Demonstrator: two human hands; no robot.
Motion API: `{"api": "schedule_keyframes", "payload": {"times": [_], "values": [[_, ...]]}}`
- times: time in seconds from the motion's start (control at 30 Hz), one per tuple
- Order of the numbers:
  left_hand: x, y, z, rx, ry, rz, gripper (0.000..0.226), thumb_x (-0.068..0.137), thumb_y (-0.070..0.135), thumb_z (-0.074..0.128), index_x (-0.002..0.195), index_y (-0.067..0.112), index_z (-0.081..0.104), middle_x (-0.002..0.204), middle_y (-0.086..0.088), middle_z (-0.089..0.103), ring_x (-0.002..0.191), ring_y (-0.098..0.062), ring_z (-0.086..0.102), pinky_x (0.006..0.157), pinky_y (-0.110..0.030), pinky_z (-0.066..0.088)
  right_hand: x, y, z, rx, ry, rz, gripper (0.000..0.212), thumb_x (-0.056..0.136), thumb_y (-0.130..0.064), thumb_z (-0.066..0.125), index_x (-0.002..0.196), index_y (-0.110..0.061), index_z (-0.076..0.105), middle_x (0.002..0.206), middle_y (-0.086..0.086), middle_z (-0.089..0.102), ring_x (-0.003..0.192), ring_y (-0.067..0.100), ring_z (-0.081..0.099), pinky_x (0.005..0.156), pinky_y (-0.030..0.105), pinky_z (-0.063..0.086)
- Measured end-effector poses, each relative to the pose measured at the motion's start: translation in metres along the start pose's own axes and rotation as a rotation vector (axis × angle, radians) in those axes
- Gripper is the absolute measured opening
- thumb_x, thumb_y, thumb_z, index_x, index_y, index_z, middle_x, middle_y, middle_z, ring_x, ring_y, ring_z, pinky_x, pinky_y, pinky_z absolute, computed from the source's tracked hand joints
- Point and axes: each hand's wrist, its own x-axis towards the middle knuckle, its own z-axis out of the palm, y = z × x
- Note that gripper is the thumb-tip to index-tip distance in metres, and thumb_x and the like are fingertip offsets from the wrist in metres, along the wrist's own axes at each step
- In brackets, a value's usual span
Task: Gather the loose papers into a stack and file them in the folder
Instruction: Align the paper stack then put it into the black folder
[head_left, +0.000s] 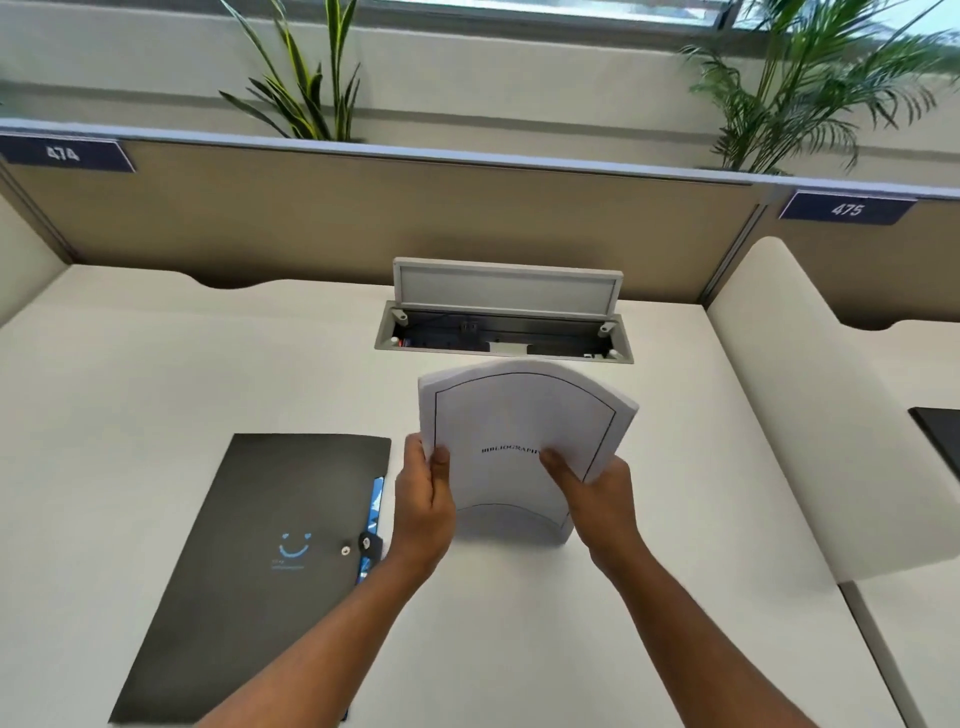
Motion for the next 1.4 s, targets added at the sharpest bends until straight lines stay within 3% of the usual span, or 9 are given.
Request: {"api": "schedule_keyframes", "payload": {"times": [0.23, 0.47, 0.67, 0.87, 1.0, 1.07, 1.13, 1.23, 1.4], "values": [[-0.006, -0.014, 0.005, 0.121, -0.024, -0.058, 0.018, 0.105, 0.022, 0.038, 0.100, 0.039, 0.042, 0.092, 0.003, 0.065, 0.076, -0.017, 0.062, 0.064, -0.037, 0.054, -0.005, 0.027, 0.003, -0.045, -0.004, 0.072, 0.006, 0.092, -0.025, 0.079, 0.092, -0.021, 0.075, 0.094, 0.005, 0.080, 0.095, 0.029, 0.075, 0.087, 0.048, 0.060], [-0.001, -0.016, -0.014, 0.164, 0.021, -0.128, 0.017, 0.103, 0.017, 0.045, 0.088, 0.025, 0.046, 0.077, -0.003, 0.061, 0.064, -0.009, 0.053, 0.059, -0.034, 0.045, -0.012, 0.026, -0.005, -0.150, -0.155, 0.026, 0.008, 0.093, -0.019, 0.077, 0.099, -0.025, 0.076, 0.100, -0.004, 0.081, 0.096, 0.018, 0.077, 0.087, 0.038, 0.063], [-0.008, -0.027, -0.049, 0.386, -0.050, -0.202, 0.008, 0.100, 0.020, 0.052, 0.096, 0.013, 0.055, 0.082, 0.000, 0.064, 0.076, -0.023, 0.060, 0.065, -0.036, 0.045, -0.019, 0.032, 0.004, -0.255, -0.276, 0.048, 0.009, 0.094, -0.017, 0.075, 0.100, -0.011, 0.078, 0.098, 0.007, 0.081, 0.092, 0.030, 0.076, 0.085, 0.047, 0.059], [-0.027, -0.045, -0.107, 0.719, 0.193, -0.193, 0.010, 0.096, 0.024, 0.053, 0.088, 0.027, 0.058, 0.090, 0.007, 0.059, 0.091, -0.016, 0.048, 0.074, -0.035, 0.042, -0.027, 0.049, 0.010, -0.034, -0.272, 0.270, 0.023, 0.090, -0.013, 0.080, 0.112, -0.007, 0.076, 0.100, 0.005, 0.082, 0.093, 0.027, 0.079, 0.077, 0.038, 0.064], [-0.050, -0.062, -0.123, 0.949, -0.084, -0.192, 0.013, 0.088, 0.020, 0.062, 0.099, 0.026, 0.063, 0.106, 0.002, 0.058, 0.105, -0.024, 0.050, 0.086, -0.037, 0.045, -0.031, 0.042, 0.022, 0.126, -0.338, 0.332, 0.028, 0.087, -0.007, 0.081, 0.114, -0.006, 0.074, 0.105, 0.009, 0.082, 0.095, 0.029, 0.079, 0.073, 0.032, 0.063], [-0.059, -0.067, -0.120, 0.955, -0.227, -0.145, 0.041, 0.082, 0.017, 0.068, 0.122, 0.018, 0.059, 0.124, -0.004, 0.055, 0.121, -0.031, 0.047, 0.102, -0.044, 0.041, -0.032, 0.037, 0.032, 0.081, -0.372, 0.330, 0.031, 0.086, -0.010, 0.083, 0.115, -0.007, 0.074, 0.105, 0.008, 0.082, 0.096, 0.028, 0.079, 0.079, 0.037, 0.064], [-0.065, -0.073, -0.119, 1.010, -0.338, -0.056, 0.067, 0.084, 0.022, 0.070, 0.144, 0.010, 0.044, 0.147, -0.016, 0.043, 0.141, -0.040, 0.033, 0.120, -0.048, 0.014, -0.035, 0.032, 0.044, -0.005, -0.415, 0.312, 0.029, 0.087, -0.013, 0.083, 0.114, -0.009, 0.075, 0.105, 0.008, 0.082, 0.098, 0.029, 0.079, 0.089, 0.046, 0.063], [-0.067, -0.078, -0.122, 1.199, -0.561, -0.111, 0.090, 0.090, 0.053, 0.053, 0.157, 0.015, 0.005, 0.164, -0.013, -0.004, 0.150, -0.034, -0.011, 0.113, -0.047, -0.023, -0.041, 0.029, 0.055, -0.160, -0.448, 0.253, 0.018, 0.089, -0.016, 0.081, 0.105, -0.010, 0.077, 0.100, 0.009, 0.082, 0.095, 0.031, 0.078, 0.089, 0.049, 0.062], [-0.068, -0.079, -0.123, 1.184, -0.614, -0.228, 0.086, 0.089, 0.047, 0.054, 0.152, 0.046, -0.004, 0.159, 0.016, -0.021, 0.146, -0.034, -0.027, 0.105, -0.070, -0.019, -0.048, 0.041, 0.047, -0.507, -0.390, 0.168, 0.014, 0.088, -0.021, 0.076, 0.091, -0.007, 0.074, 0.092, 0.014, 0.078, 0.074, 0.020, 0.068, 0.063, 0.030, 0.050]]}}
